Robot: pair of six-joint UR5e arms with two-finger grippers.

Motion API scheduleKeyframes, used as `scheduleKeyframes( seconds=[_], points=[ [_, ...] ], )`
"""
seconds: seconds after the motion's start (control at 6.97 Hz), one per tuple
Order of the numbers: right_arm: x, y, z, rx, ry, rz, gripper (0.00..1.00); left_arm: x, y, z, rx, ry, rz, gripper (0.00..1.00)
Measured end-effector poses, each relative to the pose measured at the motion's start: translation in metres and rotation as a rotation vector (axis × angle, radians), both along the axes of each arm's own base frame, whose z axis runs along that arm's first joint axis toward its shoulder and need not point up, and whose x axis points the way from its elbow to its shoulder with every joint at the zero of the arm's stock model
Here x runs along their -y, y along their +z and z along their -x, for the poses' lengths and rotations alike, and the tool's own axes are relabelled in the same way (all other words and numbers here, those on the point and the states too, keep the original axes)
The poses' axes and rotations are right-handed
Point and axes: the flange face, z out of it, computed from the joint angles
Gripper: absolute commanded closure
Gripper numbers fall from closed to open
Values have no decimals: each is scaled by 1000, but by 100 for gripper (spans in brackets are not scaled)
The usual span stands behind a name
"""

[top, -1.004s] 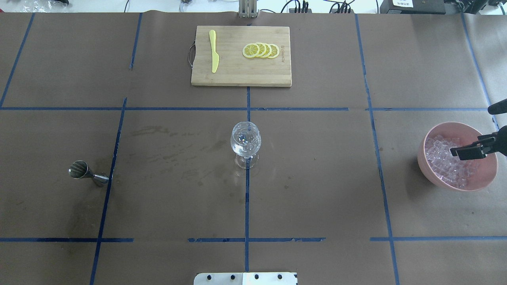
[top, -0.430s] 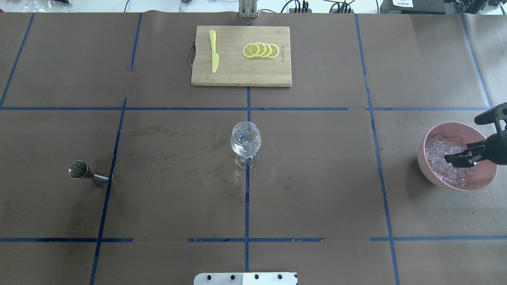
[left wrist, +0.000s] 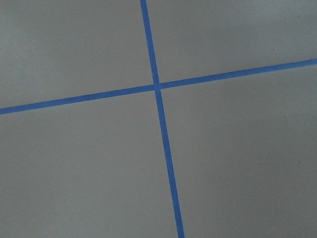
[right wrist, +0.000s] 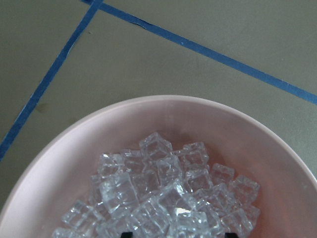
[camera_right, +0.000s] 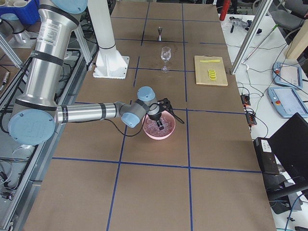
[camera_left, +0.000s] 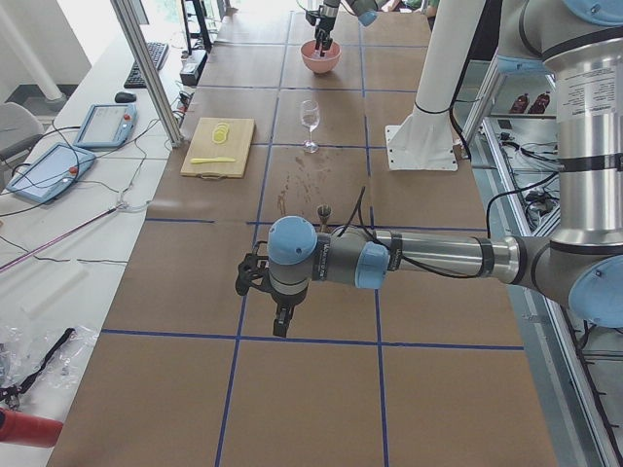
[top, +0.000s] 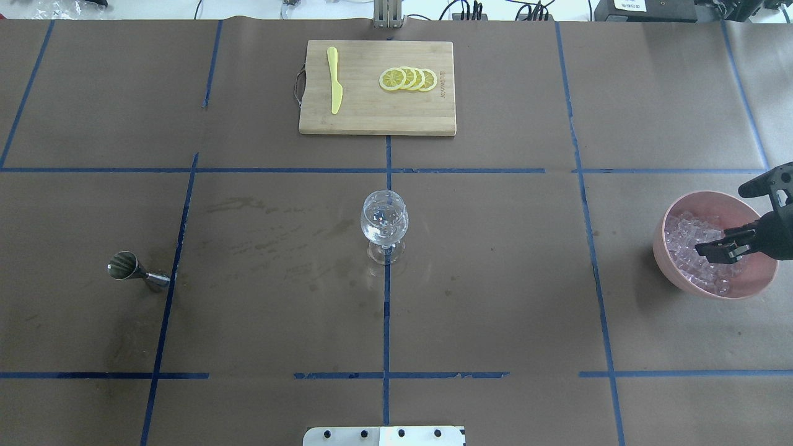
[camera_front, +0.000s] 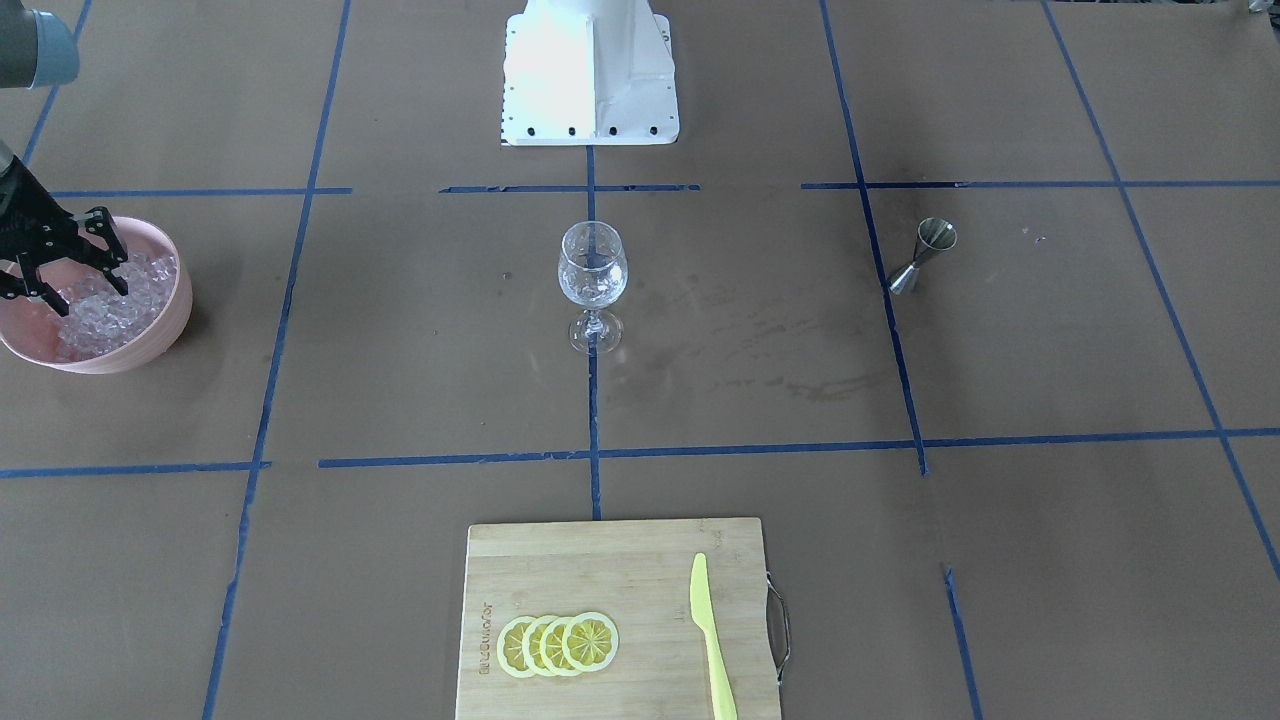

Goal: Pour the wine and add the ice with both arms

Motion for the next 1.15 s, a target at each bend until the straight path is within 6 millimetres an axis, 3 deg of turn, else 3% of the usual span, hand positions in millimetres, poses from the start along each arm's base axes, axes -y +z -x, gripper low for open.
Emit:
scheduleKeyframes(
  seconds=[0.14,0.29,0.43,0.86,1.15],
  points=[
    [0,2,1,-3,-1,3,52,0,0,0,0,0,-1,0],
    [0,3,2,-4,-3,5,93,1,-1,0,0,1,-2,0],
    [0,4,3,-5,-7,5,100,1,-1,0,-1,1,-3,0],
    [2,-10,-1,21,-13,-6,100,1,-1,0,0,1,-3,0],
    [5,-48,-8,80,-13,-37,100,0,0,0,0,1,-2,0]
  ],
)
